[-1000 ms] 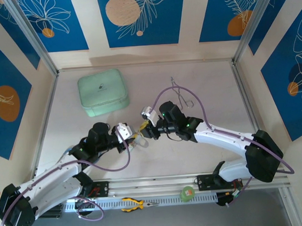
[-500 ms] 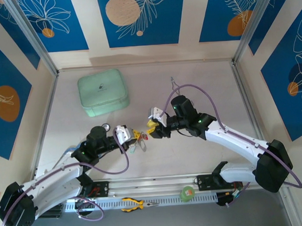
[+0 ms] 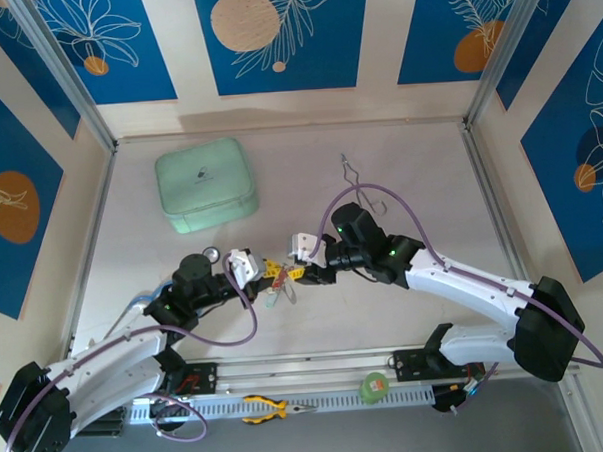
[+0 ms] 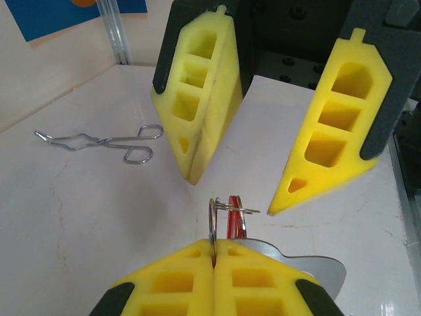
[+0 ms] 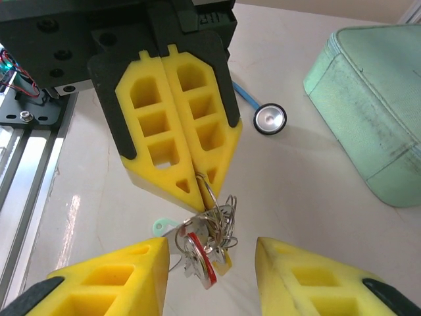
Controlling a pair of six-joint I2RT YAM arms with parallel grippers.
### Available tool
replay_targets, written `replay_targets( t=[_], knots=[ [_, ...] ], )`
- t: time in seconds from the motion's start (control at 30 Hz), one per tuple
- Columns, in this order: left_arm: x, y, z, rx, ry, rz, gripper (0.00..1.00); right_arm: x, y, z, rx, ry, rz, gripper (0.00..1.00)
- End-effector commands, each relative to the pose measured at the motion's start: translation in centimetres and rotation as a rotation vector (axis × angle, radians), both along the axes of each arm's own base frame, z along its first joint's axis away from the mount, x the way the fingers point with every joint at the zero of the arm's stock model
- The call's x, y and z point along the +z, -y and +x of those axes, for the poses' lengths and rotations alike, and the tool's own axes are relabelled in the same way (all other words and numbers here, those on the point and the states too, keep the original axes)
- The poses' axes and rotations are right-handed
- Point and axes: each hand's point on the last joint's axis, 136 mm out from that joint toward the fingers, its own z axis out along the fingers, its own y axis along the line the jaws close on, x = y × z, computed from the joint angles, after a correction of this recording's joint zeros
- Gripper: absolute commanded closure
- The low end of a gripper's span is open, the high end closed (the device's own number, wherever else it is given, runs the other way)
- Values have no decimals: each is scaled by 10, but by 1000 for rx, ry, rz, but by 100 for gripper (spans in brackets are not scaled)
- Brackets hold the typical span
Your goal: Put the keys on the keyring
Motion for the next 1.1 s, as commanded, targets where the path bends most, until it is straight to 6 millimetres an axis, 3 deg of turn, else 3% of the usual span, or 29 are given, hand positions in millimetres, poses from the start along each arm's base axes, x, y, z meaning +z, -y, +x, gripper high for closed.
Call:
replay_targets(
  t=[0.0,0.3,0.53,0.7,0.8,0.93,1.07],
  knots=[
    [17,5,-6,-40,42,-64,100,-12,5,-8,9,-61,-19,60],
    [21,6,-6,-42,56,-78,100,-16,1,-12,27,-125,-21,66],
    [27,6,-5,-37,74,-106,100,-13,1,-9,23,-161,-9,100],
    [44,7,-3,-33,116,-171,100,-35,-7,-19,51,-199,-68,100],
    [42,8,-1,-30,123,-167,100,-30,-12,-22,68,-211,-69,100],
    [36,8,-2,-33,117,-154,100,-11,-4,-12,20,-188,-4,70],
    [31,9,-6,-57,115,-143,100,4,12,-6,-9,-180,88,66]
  ],
)
